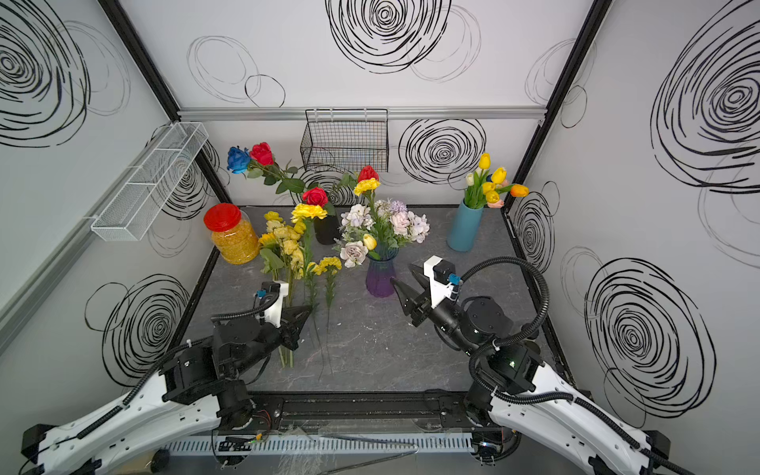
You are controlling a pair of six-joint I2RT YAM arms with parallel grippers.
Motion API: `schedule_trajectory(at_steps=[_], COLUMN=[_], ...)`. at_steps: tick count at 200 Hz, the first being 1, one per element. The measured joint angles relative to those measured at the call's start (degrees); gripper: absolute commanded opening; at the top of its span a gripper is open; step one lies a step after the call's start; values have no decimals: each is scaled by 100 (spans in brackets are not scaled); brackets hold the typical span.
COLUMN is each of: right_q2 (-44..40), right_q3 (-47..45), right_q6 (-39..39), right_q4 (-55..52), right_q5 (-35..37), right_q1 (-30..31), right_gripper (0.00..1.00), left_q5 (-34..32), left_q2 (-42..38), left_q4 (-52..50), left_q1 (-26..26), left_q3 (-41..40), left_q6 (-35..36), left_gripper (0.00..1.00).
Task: Pick out yellow flowers from the vase
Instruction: Place the flower at the center of the board.
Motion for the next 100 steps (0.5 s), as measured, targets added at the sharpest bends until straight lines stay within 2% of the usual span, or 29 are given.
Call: schedule_trajectory(at_steps=[38, 100], right_q2=[50, 59], right_q3=[-2, -2], right_q6=[0, 57], right_q4=[4, 4], right_q5=[70, 85], right_q1=[-4, -37], right_gripper=[54, 54], left_q5=[584, 1659], left_q2=[-151, 540], left_q4=[17, 656], left_q1=[721, 1648], left_q3=[-706, -1405], left_q6=[-734, -1567], left_gripper=[0, 0])
